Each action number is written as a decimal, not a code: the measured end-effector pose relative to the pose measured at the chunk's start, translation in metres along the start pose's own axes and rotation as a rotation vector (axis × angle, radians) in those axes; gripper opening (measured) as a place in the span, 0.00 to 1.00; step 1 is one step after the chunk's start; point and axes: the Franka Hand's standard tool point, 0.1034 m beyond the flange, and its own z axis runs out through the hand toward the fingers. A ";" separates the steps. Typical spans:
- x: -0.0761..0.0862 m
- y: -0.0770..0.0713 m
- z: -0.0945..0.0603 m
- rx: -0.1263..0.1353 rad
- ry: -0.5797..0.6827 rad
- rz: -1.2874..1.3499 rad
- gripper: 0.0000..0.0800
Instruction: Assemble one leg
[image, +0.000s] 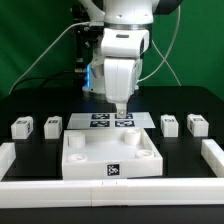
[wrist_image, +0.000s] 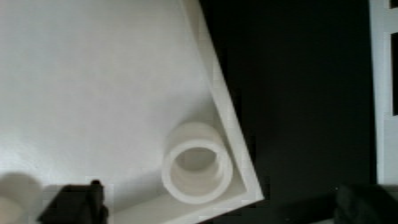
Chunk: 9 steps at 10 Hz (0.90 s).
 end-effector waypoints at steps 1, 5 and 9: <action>-0.008 0.002 0.006 -0.025 0.003 -0.147 0.81; -0.022 -0.007 0.026 0.000 0.001 -0.297 0.81; -0.027 -0.013 0.047 0.036 0.007 -0.295 0.81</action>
Offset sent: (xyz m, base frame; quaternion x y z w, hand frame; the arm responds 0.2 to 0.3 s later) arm -0.0093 -0.0102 -0.0133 -0.0086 -0.0006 -0.1425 0.9898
